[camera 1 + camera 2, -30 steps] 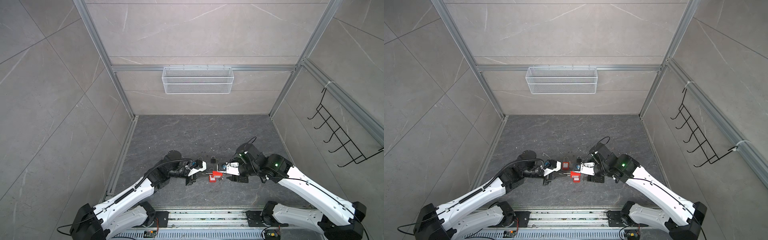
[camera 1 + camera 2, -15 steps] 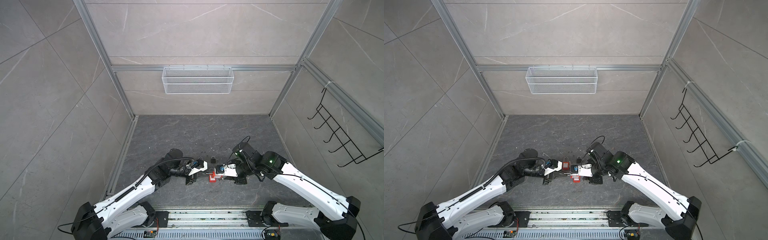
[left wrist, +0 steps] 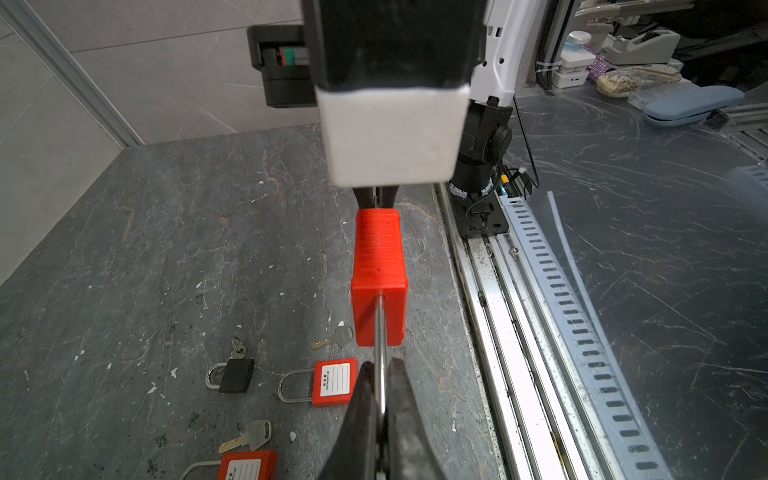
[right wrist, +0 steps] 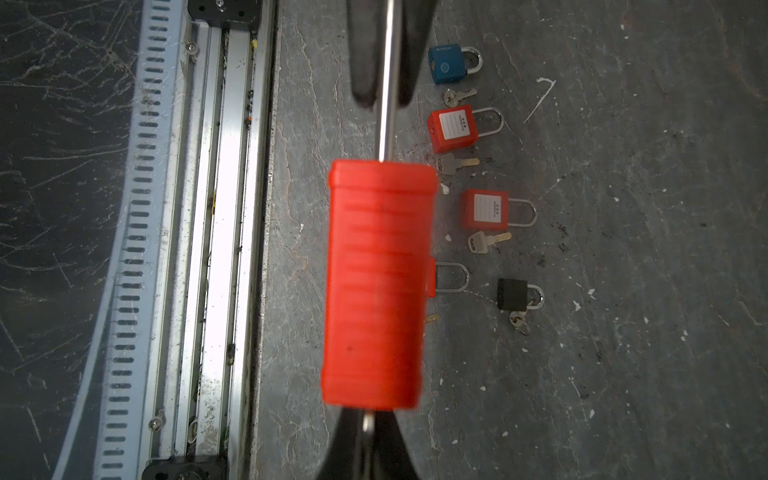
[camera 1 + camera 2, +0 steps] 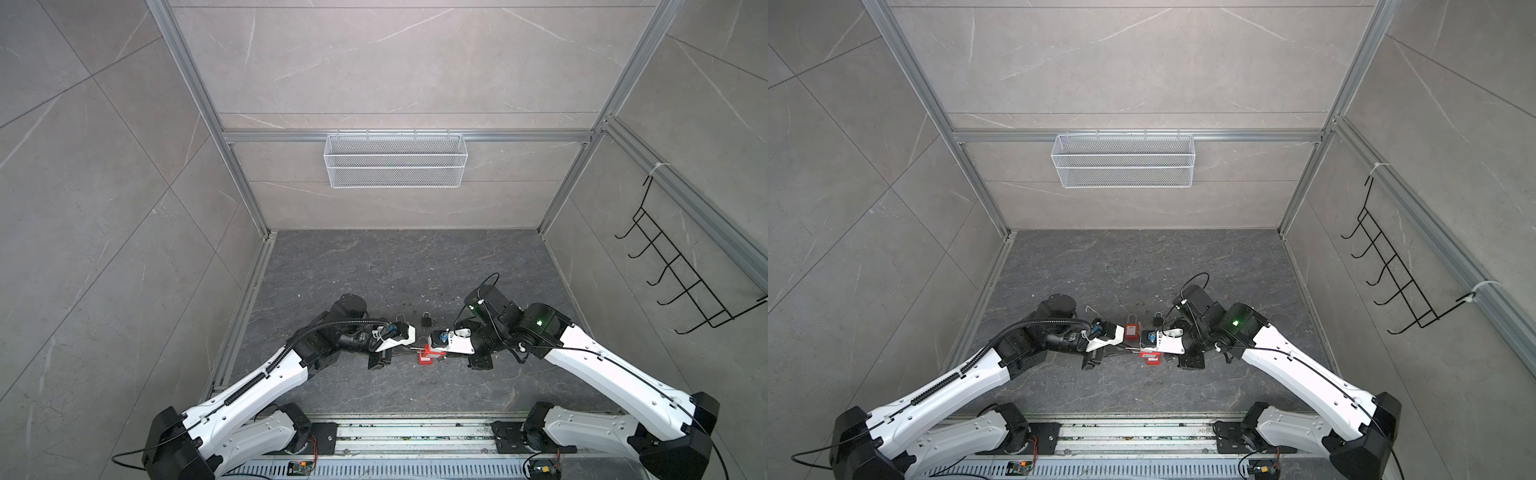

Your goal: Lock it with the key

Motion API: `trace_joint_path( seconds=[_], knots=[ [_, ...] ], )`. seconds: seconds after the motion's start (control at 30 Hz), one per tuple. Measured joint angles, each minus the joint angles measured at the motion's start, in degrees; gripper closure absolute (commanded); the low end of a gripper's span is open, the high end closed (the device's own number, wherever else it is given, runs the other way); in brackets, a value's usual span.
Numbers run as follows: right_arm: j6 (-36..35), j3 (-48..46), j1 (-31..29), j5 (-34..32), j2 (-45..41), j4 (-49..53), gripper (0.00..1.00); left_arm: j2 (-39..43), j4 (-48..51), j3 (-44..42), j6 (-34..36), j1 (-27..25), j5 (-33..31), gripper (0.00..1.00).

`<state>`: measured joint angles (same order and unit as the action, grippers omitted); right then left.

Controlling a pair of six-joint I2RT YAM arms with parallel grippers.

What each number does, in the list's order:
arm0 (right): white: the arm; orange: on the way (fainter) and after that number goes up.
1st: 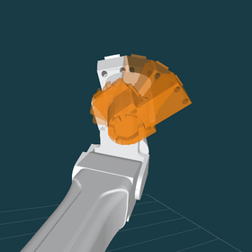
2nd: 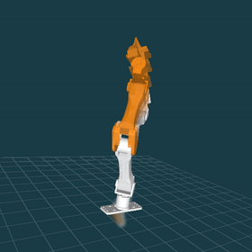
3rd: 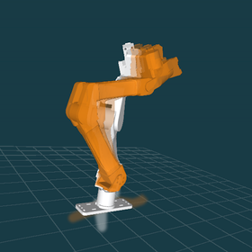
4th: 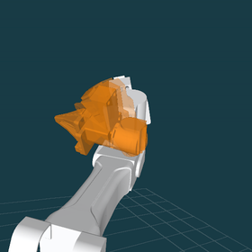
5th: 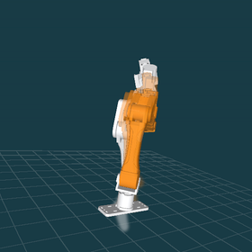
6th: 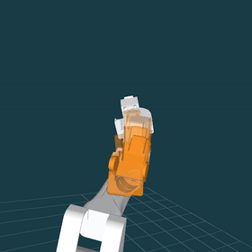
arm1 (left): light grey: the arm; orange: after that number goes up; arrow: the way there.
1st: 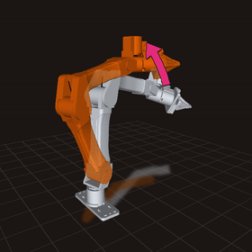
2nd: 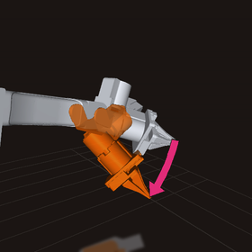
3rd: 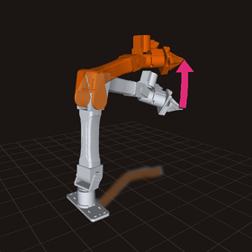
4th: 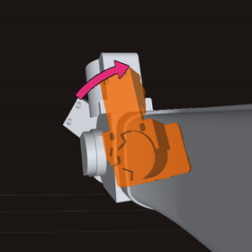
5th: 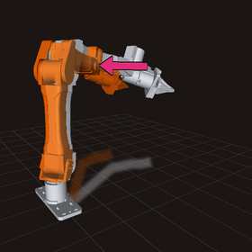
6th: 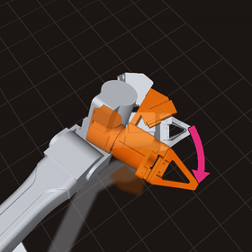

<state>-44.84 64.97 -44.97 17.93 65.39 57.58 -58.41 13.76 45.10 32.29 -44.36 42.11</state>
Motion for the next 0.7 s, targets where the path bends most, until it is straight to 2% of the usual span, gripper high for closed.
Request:
trace_joint_path(
  seconds=[0.37, 0.53, 0.7],
  knots=[
    [0.0, -3.0, 6.1, -0.4, -1.0, 1.3, 0.95, 2.4, 7.5, 0.4, 3.6, 2.7, 0.0, 1.00],
    [3.2, -5.7, 8.7, -3.4, -1.9, -2.2, 0.93, -0.5, 18.1, 6.3, 8.2, 4.5, -1.3, 1.00],
    [11.0, -6.4, 8.9, -6.9, -0.9, -5.6, 0.93, -8.6, 30.9, 14.3, 14.3, 4.9, -5.0, 1.00]
  ],
)
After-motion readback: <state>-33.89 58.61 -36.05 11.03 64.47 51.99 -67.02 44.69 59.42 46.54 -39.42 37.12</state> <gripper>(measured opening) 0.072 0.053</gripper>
